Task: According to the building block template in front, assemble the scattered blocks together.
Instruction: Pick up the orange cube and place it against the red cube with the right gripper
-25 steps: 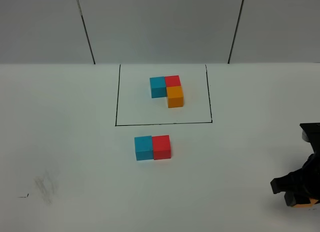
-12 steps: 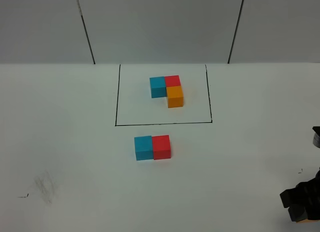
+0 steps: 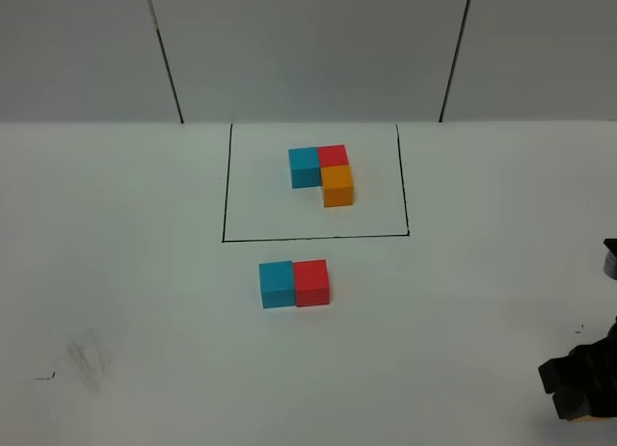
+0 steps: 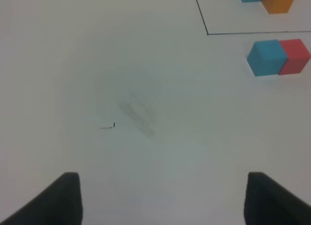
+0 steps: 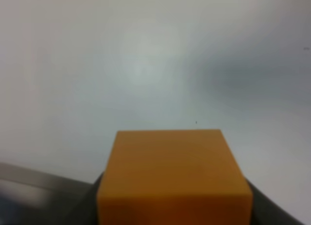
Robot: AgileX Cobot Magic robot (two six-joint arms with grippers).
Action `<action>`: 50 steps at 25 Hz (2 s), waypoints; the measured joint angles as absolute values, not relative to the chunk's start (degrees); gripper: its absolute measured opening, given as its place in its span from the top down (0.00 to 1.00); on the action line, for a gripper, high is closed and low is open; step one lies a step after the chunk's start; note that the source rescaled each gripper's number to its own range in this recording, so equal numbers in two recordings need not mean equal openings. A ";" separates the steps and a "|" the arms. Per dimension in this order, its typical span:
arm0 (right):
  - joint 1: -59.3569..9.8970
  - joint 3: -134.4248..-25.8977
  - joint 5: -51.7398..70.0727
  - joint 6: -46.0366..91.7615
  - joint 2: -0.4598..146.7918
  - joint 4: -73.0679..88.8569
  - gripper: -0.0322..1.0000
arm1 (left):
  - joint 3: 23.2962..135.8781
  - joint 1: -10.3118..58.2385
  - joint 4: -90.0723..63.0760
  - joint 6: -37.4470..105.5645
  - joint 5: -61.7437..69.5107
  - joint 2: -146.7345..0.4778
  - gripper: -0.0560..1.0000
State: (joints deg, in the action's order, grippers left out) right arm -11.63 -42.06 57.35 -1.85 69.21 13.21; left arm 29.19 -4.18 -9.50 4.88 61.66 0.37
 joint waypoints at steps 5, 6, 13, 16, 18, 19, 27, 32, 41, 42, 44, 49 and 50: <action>-15.14 -44.53 55.34 -9.31 70.64 10.29 0.97 | 29.19 -4.18 -9.50 4.88 61.66 0.37 0.00; -17.34 -45.23 55.34 -12.89 71.49 7.83 0.97 | 29.19 -4.18 -9.50 4.88 61.66 0.37 0.00; -33.89 -52.41 57.21 -37.82 81.60 -6.09 0.97 | 29.19 -4.18 -9.50 4.88 61.66 0.37 0.00; -38.29 -57.50 61.00 -43.41 87.53 -9.33 0.97 | 29.19 -4.18 -9.50 4.88 61.66 0.37 0.00; -40.50 -61.38 62.29 -44.28 91.59 -10.35 0.97 | 29.19 -4.18 -9.50 4.88 61.66 0.37 0.00; -41.34 -63.21 62.45 -44.28 93.26 -10.59 0.97 | 29.19 -4.18 -9.50 4.88 61.66 0.37 0.00; -44.71 -68.38 58.23 -42.32 96.04 -4.25 0.97 | 29.19 -4.18 -9.50 4.88 61.66 0.37 0.00; -44.83 -68.38 53.06 -39.16 97.05 1.30 0.97 | 29.19 -4.18 -9.50 4.88 61.66 0.37 0.00; -44.83 -69.96 49.45 -35.57 104.09 5.35 0.97 | 29.19 -4.18 -9.50 4.88 61.66 0.37 0.00; -44.83 -70.74 49.46 -35.02 104.87 5.67 0.97 | 29.19 -4.18 -9.50 4.88 61.66 0.37 0.00; -45.19 -72.87 50.09 -34.26 106.72 5.57 0.97 | 29.19 -4.18 -9.50 4.88 61.66 0.37 0.00; -46.63 -79.98 53.30 -33.97 111.80 3.07 0.97 | 29.19 -4.18 -9.50 4.88 61.66 0.37 0.00; -46.92 -81.44 54.11 -33.97 112.75 2.31 0.97 | 29.19 -4.18 -9.50 4.88 61.66 0.37 0.00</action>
State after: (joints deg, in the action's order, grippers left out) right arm -46.92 -81.44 54.11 -33.97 112.75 2.31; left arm 29.19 -4.18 -9.50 4.88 61.66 0.37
